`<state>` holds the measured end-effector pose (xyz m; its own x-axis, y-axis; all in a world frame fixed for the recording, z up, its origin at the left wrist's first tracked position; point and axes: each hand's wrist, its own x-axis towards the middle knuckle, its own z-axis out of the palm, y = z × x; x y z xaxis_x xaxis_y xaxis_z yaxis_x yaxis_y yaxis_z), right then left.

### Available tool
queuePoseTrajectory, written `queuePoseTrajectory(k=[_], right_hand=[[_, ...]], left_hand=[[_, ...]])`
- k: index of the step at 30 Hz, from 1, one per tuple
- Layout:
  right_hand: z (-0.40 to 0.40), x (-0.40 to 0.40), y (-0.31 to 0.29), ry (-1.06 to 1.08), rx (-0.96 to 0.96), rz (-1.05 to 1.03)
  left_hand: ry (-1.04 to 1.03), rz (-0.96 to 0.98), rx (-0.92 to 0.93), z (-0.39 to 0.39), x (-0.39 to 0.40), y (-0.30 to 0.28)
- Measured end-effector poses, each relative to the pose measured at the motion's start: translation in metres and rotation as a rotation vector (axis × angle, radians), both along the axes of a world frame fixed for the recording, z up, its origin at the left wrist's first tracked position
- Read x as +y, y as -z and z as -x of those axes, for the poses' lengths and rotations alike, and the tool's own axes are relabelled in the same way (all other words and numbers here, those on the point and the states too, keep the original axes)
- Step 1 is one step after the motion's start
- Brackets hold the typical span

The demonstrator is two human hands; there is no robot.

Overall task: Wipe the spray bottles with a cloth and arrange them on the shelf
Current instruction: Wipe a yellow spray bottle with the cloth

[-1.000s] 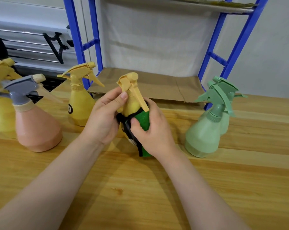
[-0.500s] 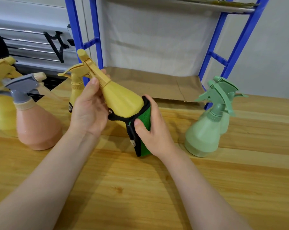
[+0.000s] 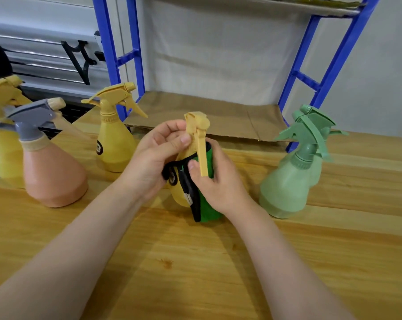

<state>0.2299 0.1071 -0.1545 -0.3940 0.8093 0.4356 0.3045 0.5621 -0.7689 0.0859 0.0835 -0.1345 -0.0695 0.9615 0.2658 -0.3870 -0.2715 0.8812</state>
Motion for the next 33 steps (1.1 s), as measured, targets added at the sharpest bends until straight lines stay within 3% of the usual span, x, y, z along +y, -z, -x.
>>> queuePoseTrajectory(k=[6, 14, 18, 24, 30, 33], right_hand=[[0.002, -0.004, -0.004, 0.079, -0.003, -0.050], [0.006, -0.007, -0.005, 0.233, -0.016, -0.082], [0.007, -0.007, -0.005, 0.366, -0.071, -0.208], [0.012, -0.009, -0.001, 0.436, -0.158, -0.388], [0.017, -0.013, 0.003, 0.370, -0.149, -0.358], [0.021, -0.017, 0.004, 0.321, -0.146, -0.327]], left_hand=[[0.124, -0.066, 0.005, 0.004, 0.002, 0.003], [-0.070, -0.091, 0.225, -0.005, -0.001, 0.002], [-0.193, -0.112, 0.359, -0.014, -0.003, 0.002], [-0.258, -0.151, 0.264, -0.026, -0.008, 0.001], [-0.359, -0.201, 0.198, -0.022, -0.009, 0.006], [-0.363, -0.183, 0.051, -0.019, -0.009, 0.005]])
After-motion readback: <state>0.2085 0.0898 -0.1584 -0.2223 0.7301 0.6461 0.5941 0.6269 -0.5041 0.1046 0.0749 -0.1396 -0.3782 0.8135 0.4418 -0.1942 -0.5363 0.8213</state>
